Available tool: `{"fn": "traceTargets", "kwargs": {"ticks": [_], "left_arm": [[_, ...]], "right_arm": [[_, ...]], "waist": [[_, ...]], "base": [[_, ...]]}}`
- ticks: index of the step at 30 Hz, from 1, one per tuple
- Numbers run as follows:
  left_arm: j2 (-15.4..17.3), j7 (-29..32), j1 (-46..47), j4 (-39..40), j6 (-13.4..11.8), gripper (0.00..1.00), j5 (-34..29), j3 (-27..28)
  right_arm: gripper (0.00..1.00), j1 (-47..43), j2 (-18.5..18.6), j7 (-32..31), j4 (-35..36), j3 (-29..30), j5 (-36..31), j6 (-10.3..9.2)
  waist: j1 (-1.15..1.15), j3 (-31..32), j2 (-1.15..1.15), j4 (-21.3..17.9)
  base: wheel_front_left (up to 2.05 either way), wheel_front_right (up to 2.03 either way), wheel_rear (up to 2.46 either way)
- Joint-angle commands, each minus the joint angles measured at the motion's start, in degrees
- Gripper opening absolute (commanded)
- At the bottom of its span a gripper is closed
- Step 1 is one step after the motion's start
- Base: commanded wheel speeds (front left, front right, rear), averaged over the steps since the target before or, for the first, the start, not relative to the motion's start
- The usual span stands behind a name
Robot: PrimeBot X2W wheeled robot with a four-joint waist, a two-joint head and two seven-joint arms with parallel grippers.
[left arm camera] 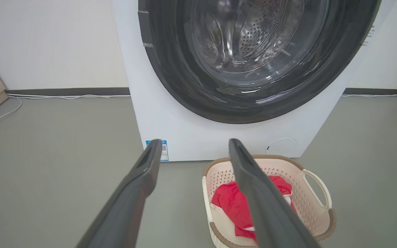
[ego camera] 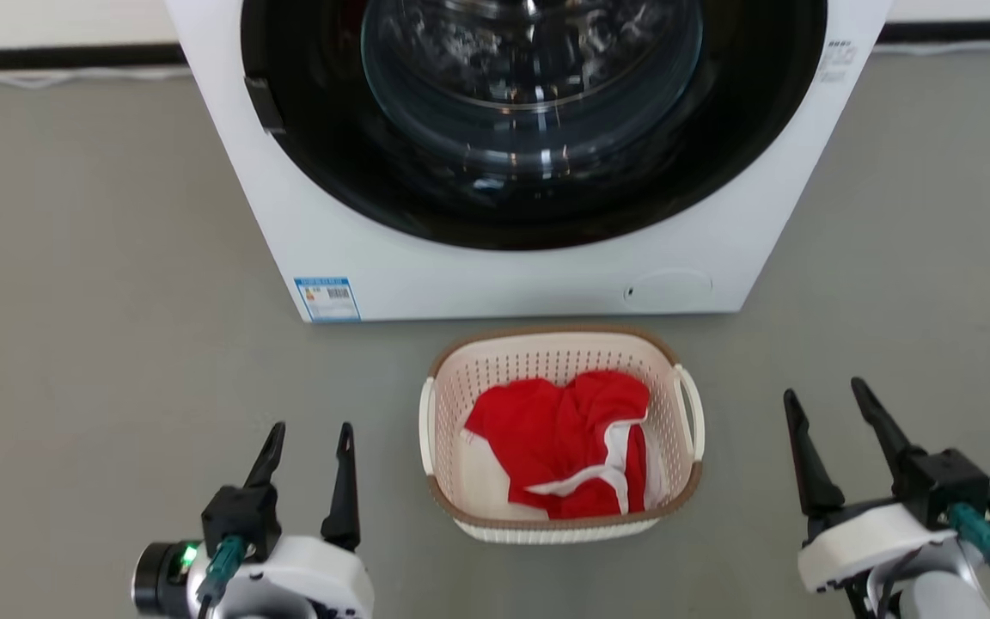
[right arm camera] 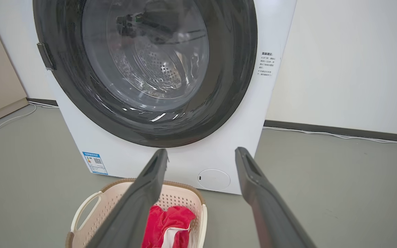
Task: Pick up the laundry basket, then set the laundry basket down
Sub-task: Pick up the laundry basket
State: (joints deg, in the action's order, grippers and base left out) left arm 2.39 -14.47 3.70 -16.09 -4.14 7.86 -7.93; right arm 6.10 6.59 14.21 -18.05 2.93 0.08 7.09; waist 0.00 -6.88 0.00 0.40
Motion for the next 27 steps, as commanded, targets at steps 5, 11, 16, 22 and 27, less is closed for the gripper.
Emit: {"fn": "traceTargets", "kwargs": {"ticks": [5,11,16,22,27], "left_arm": [[0.49,-0.52,5.70,-0.76,-1.37,1.00,1.41,-0.57],[0.49,-0.52,11.90,-6.52,-2.59,1.00,2.56,-3.75],[0.49,-0.52,18.59,-12.10,-3.25,1.00,4.59,-6.48],[0.49,-0.52,26.06,-17.58,-4.17,1.00,7.71,-8.76],[0.49,-0.52,32.04,-21.51,-5.03,1.00,10.45,-9.89]], "right_arm": [[1.00,5.41,0.24,0.79,-2.03,-0.18,0.27,0.40],[1.00,11.49,0.57,0.79,-7.57,-1.01,0.33,0.40],[1.00,17.37,1.03,0.79,-12.92,-2.49,0.54,0.40],[1.00,24.37,1.66,0.79,-20.10,-4.57,1.29,0.40],[1.00,29.68,1.56,0.79,-23.53,-6.45,2.08,0.40]], "waist": [[0.00,-5.75,0.00,-0.27],[0.00,-12.56,0.00,-0.78],[0.00,-18.92,0.00,-1.57],[0.00,-26.36,0.00,-2.84],[0.00,-32.57,0.00,-3.84]], "base": [[0.00,0.00,0.00],[0.00,0.00,0.00],[0.00,0.00,0.00],[0.00,0.00,0.00],[0.00,0.00,0.00]]}}
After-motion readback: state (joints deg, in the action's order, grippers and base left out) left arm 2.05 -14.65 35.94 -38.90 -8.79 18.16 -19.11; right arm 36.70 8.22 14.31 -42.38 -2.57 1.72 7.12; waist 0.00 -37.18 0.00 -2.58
